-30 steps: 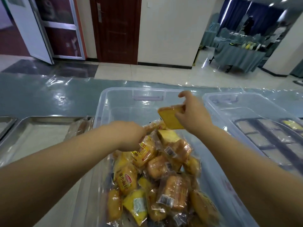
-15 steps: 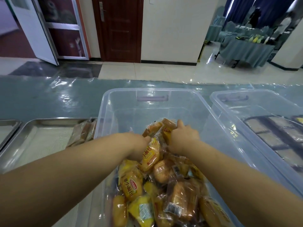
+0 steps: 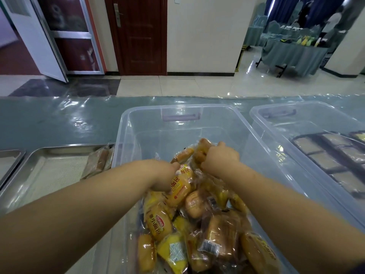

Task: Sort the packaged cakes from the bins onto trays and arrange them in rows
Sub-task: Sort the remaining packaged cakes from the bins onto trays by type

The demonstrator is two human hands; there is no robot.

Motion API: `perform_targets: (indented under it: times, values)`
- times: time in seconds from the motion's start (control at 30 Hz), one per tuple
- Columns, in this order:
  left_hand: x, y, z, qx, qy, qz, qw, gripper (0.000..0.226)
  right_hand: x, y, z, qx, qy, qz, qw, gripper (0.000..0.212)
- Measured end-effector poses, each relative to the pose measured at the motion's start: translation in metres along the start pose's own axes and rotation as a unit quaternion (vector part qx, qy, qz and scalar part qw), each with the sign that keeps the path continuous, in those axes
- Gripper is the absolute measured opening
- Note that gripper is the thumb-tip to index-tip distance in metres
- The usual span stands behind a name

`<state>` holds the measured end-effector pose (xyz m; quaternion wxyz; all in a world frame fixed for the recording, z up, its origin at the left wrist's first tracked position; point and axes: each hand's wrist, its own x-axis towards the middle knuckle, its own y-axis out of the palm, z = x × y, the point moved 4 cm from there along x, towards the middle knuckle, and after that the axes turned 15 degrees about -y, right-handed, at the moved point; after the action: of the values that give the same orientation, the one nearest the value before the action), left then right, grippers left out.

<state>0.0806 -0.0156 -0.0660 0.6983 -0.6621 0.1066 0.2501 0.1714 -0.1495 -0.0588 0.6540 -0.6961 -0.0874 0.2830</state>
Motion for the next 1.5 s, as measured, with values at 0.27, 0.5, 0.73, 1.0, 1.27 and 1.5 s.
perform_targets:
  times: [0.27,0.5,0.73,1.0,1.27,1.5]
  values:
    - [0.002,-0.002,-0.011,-0.003,0.015,-0.012,1.000,0.079,-0.033,-0.046,-0.023,0.210,-0.005,-0.057,0.976,0.023]
    - [-0.003,-0.014,-0.015,-0.078,0.022,0.002,0.997,0.069,-0.055,-0.066,-0.029,0.200,-0.052,-0.174,0.963,0.035]
    - [0.006,-0.021,-0.019,-0.085,0.021,0.021,0.996,0.085,-0.058,-0.062,-0.040,0.188,-0.050,-0.205,0.959,0.037]
    - [0.021,-0.007,-0.026,-0.096,-0.010,0.089,0.991,0.100,-0.052,-0.044,-0.035,0.163,-0.049,-0.146,0.975,0.036]
    - [0.012,-0.010,-0.030,-0.174,0.003,0.038,0.984,0.112,-0.049,-0.044,-0.032,0.155,-0.063,-0.160,0.973,0.036]
    - [-0.006,-0.024,-0.025,-0.244,0.002,0.024,0.970,0.089,-0.055,-0.063,-0.034,0.184,-0.070,-0.258,0.946,0.032]
